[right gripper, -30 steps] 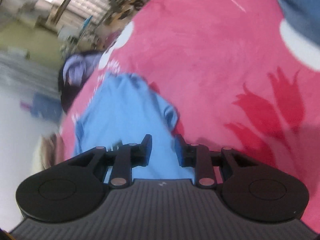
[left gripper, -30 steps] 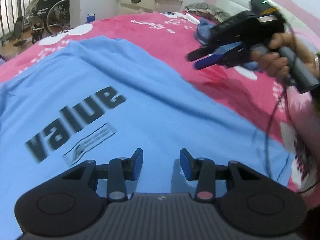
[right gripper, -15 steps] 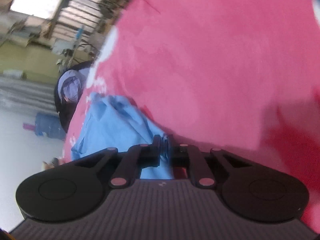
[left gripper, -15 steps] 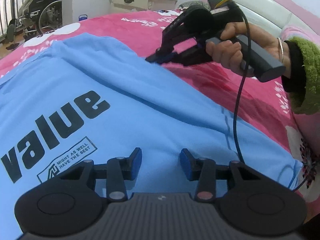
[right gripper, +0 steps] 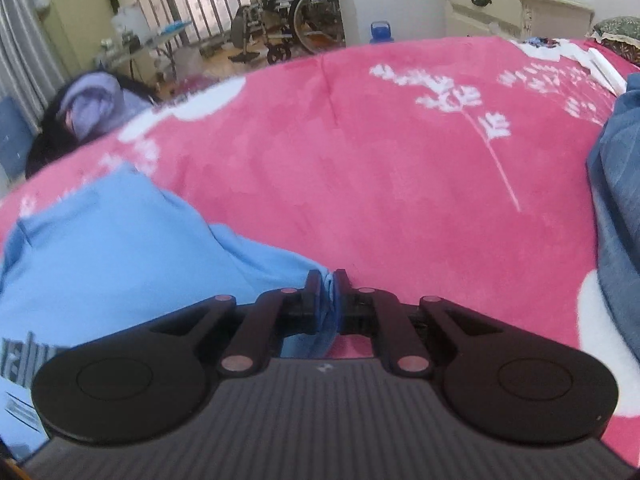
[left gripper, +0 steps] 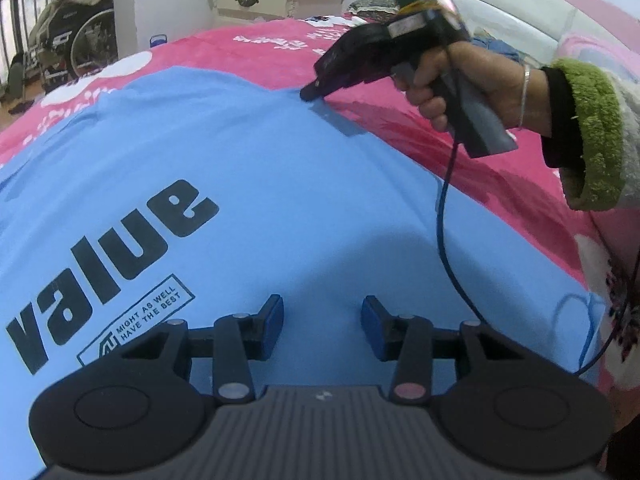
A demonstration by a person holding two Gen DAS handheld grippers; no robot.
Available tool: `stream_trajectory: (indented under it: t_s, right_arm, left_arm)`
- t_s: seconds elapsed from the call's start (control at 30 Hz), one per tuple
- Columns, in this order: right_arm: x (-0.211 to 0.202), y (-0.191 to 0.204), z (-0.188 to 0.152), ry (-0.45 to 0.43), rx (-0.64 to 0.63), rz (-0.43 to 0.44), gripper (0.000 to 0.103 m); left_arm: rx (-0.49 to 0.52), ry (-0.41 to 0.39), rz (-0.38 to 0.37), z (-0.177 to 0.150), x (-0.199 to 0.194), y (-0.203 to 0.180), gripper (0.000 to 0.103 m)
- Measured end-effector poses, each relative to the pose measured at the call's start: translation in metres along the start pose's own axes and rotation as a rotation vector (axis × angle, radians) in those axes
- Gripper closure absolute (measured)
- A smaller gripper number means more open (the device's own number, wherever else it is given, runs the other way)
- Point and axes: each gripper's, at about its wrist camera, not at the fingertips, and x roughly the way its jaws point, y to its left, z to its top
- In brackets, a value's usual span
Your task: Fold clothes
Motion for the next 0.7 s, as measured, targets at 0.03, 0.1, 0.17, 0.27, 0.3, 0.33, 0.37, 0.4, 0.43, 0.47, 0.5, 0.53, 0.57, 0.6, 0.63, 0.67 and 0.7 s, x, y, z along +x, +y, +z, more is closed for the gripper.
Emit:
stream_trajectory:
  t_s: [0.03, 0.1, 0.17, 0.27, 0.3, 0.33, 0.37, 0.4, 0.43, 0.47, 0.5, 0.53, 0.57, 0.6, 0.63, 0.67, 0.7]
  right_arm:
    - [0.0, -0.004, 0.0, 0.007, 0.012, 0.01, 0.095]
    - [-0.02, -0.015, 0.005, 0.002, 0.074, 0.035, 0.081]
    - [-0.049, -0.025, 0.009, -0.019, 0.118, 0.044, 0.079]
    - [-0.114, -0.035, 0.009, -0.086, 0.087, 0.004, 0.079]
    - [-0.141, -0.038, 0.007, -0.107, 0.068, -0.011, 0.079]
    - [-0.168, -0.04, 0.004, -0.117, 0.056, -0.024, 0.079]
    - [-0.194, -0.042, 0.001, -0.125, 0.047, -0.036, 0.079]
    - [-0.22, -0.043, -0.002, -0.132, 0.038, -0.047, 0.079]
    - [-0.241, -0.043, -0.007, -0.109, 0.026, -0.05, 0.079]
    - [-0.26, -0.042, -0.013, -0.076, 0.013, -0.049, 0.079]
    - [-0.272, -0.039, -0.021, -0.031, -0.006, -0.043, 0.079]
    - [-0.275, -0.031, -0.034, 0.025, -0.052, -0.035, 0.079]
    - [-0.275, -0.023, -0.048, 0.083, -0.106, -0.027, 0.079]
    - [-0.276, -0.014, -0.063, 0.142, -0.16, -0.019, 0.079]
    - [-0.273, -0.002, -0.08, 0.199, -0.236, -0.009, 0.079]
    - [-0.267, 0.01, -0.101, 0.264, -0.322, 0.011, 0.079]
    - [-0.263, 0.02, -0.117, 0.311, -0.381, 0.032, 0.081]
  left_arm:
    - [0.007, -0.001, 0.004, 0.0, 0.0, -0.001, 0.058]
    - [0.018, -0.002, 0.01, 0.0, 0.0, -0.002, 0.058]
    - [0.028, -0.006, 0.014, 0.0, 0.0, -0.003, 0.058]
    - [0.034, -0.016, 0.015, 0.0, 0.001, -0.003, 0.058]
    - [0.034, -0.019, 0.013, 0.0, 0.001, -0.002, 0.058]
    - [0.035, -0.023, 0.011, 0.0, 0.001, -0.001, 0.058]
    - [0.037, -0.028, 0.008, -0.001, 0.001, -0.001, 0.058]
    - [0.04, -0.031, 0.005, -0.001, 0.0, 0.0, 0.058]
    - [0.043, -0.035, 0.001, -0.002, 0.0, 0.001, 0.058]
    - [0.048, -0.039, -0.002, -0.002, 0.0, 0.001, 0.058]
    - [0.054, -0.043, -0.004, -0.003, 0.0, 0.001, 0.057]
    - [0.061, -0.047, -0.006, -0.004, 0.0, 0.002, 0.057]
    - [0.066, -0.05, -0.006, -0.004, -0.001, 0.001, 0.057]
    - [0.072, -0.053, -0.005, -0.004, -0.001, 0.0, 0.057]
    - [0.074, -0.053, -0.004, -0.005, -0.001, -0.001, 0.057]
    - [0.074, -0.052, -0.001, -0.005, -0.002, -0.002, 0.057]
    - [0.074, -0.051, 0.003, -0.004, -0.004, -0.003, 0.057]
